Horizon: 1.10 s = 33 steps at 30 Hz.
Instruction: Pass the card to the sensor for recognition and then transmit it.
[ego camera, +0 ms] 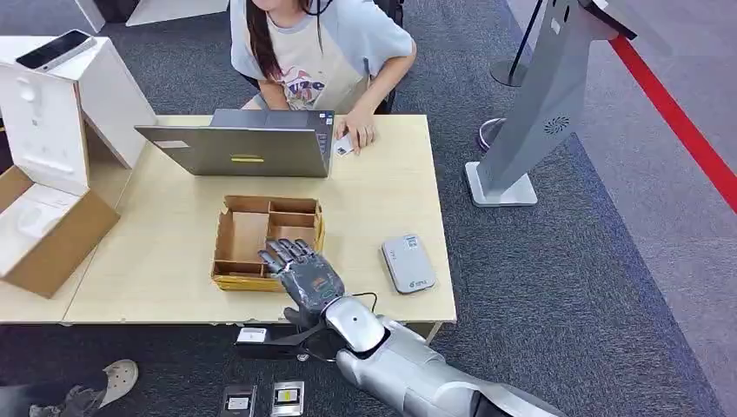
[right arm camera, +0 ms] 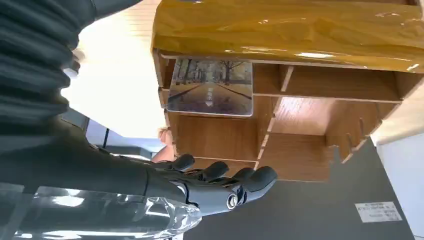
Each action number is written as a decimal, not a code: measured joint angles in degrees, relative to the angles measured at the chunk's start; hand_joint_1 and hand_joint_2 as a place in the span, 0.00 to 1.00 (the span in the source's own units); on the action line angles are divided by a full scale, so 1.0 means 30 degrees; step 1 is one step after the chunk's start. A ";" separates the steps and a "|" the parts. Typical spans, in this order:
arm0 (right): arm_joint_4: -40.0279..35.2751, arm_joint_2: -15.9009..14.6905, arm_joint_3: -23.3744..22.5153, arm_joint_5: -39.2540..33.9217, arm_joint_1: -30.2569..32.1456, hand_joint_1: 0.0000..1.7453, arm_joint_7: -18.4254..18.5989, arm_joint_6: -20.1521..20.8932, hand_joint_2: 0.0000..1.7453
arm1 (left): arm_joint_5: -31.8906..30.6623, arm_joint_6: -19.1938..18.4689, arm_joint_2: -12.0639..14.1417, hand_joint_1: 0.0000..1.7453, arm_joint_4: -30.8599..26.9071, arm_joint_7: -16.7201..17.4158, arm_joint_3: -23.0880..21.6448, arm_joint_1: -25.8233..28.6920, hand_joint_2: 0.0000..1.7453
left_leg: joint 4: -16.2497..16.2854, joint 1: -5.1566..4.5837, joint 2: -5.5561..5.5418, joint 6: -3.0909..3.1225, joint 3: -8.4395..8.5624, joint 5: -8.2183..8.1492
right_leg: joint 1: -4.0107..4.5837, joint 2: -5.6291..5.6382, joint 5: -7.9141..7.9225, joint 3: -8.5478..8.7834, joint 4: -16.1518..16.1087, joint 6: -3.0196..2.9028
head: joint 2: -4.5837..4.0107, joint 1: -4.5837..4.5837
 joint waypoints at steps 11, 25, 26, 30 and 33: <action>0.0248 -0.0357 -0.0015 0.0328 -0.0448 1.00 0.0488 0.0008 1.00 | 0.0000 -0.0007 0.0000 0.00 0.0000 0.0007 -0.0124 0.0000 1.00 | 0.0001 0.0000 0.0001 0.0000 0.0001 0.0000 | 0.0000 0.0001 0.0000 0.0000 0.0000 -0.0001 | 0.0000 0.0000; 0.0255 -0.0546 -0.0044 0.0204 -0.0720 1.00 0.0277 0.0488 1.00 | 0.0124 0.0065 0.0000 0.00 0.0000 0.0029 -0.0131 0.0001 1.00 | 0.0000 0.0000 0.0003 0.0000 0.0002 0.0000 | 0.0000 0.0005 0.0001 0.0000 0.0000 -0.0001 | 0.0000 0.0000; 0.0255 -0.0546 -0.0044 0.0197 -0.0722 1.00 0.0269 0.0510 1.00 | 0.0138 0.0066 0.0000 0.00 0.0000 0.0029 -0.0131 0.0000 1.00 | 0.0000 0.0000 0.0002 0.0000 0.0001 0.0000 | 0.0000 0.0004 0.0000 0.0000 0.0000 -0.0001 | 0.0000 0.0000; 0.0254 -0.0554 -0.0051 0.0153 -0.0732 1.00 0.0247 0.0503 1.00 | 0.0168 0.0073 0.0000 0.00 0.0000 0.0029 -0.0131 0.0001 1.00 | 0.0000 0.0000 0.0003 0.0000 0.0000 0.0000 | 0.0000 0.0005 0.0000 -0.0001 0.0000 -0.0001 | 0.0000 0.0000; 0.0255 -0.0554 -0.0051 0.0117 -0.0731 1.00 0.0196 0.0481 1.00 | 0.0189 0.0109 0.0000 0.00 0.0000 0.0029 -0.0131 0.0000 1.00 | 0.0000 0.0000 0.0003 0.0000 0.0001 0.0000 | 0.0000 0.0004 0.0000 -0.0001 0.0000 -0.0001 | 0.0000 0.0000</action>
